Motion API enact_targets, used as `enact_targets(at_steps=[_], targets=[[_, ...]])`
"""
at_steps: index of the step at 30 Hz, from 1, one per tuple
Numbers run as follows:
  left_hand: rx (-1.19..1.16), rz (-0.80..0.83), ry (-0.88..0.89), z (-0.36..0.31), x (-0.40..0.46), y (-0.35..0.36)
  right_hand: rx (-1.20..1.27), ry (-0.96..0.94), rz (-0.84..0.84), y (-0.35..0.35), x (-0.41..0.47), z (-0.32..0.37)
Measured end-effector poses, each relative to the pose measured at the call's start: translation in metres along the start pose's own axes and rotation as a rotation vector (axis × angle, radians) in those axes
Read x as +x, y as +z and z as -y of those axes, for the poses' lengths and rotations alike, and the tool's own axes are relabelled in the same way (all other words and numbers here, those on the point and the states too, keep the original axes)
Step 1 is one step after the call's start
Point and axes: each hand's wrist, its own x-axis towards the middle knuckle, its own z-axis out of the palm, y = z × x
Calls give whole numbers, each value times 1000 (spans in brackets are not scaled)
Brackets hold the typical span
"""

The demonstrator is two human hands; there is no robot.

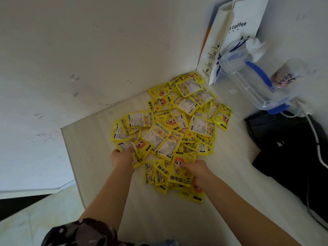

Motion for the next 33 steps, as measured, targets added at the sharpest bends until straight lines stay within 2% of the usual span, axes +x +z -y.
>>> enact_targets(at_steps=[9, 16, 23, 33], targets=[[-105, -4, -34, 1, -6, -12, 52, 21, 38, -7, -3, -5], [-190, 56, -60, 17, -21, -31, 134, 35, 91, -19, -10, -19], [-293, 133, -62, 33, -27, -48, 104, 4, 86, -34, -20, -30], [-161, 235, 69, 5, -30, -35, 152, -165, 155, -35, -34, -7]])
